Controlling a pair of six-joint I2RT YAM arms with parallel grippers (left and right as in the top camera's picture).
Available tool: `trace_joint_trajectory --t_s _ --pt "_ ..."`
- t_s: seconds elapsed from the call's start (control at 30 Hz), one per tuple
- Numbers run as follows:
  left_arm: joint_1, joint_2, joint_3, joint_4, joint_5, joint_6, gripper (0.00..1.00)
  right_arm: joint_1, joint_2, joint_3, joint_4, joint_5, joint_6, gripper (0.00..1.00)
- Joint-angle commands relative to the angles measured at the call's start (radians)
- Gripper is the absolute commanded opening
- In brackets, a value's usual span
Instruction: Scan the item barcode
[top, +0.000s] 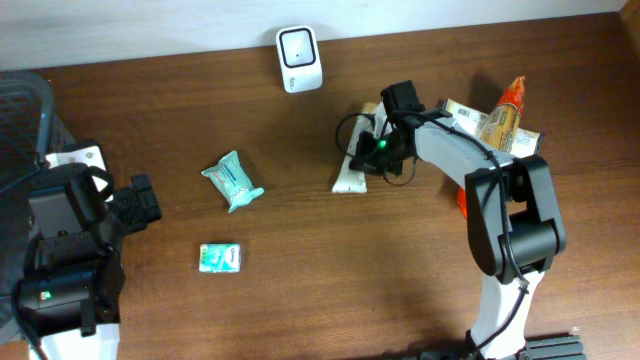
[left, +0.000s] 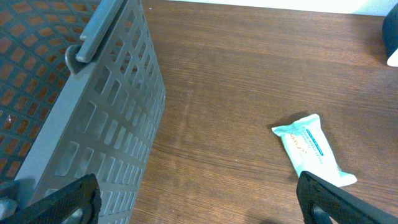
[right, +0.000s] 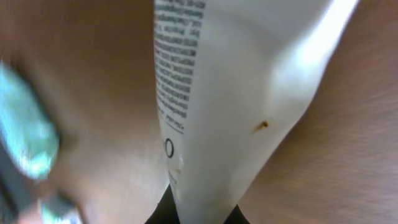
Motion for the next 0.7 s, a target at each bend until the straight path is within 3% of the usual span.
trace_joint_trajectory --t_s 0.0,0.17,0.3,0.4,0.53,0.67 --pt "0.005 -0.007 0.012 -0.001 -0.011 -0.01 0.99 0.098 0.016 -0.003 -0.078 -0.211 -0.269 0.04" --pt "0.005 -0.007 0.012 -0.001 -0.011 -0.01 0.99 0.229 0.016 0.036 -0.1 -0.21 -0.338 0.04" --pt "0.005 -0.007 0.012 -0.001 -0.011 -0.01 0.99 0.225 0.016 0.037 -0.101 -0.202 -0.327 0.08" --pt "0.005 -0.007 0.012 -0.001 -0.011 -0.01 0.99 0.225 0.013 0.045 -0.101 -0.186 -0.309 0.04" --pt "0.005 -0.007 0.012 -0.001 -0.011 -0.01 0.99 0.209 -0.078 0.119 -0.102 -0.491 -0.511 0.04" --pt "0.005 -0.007 0.012 -0.001 -0.011 -0.01 0.99 0.138 -0.218 0.167 -0.101 -0.623 -0.544 0.04"
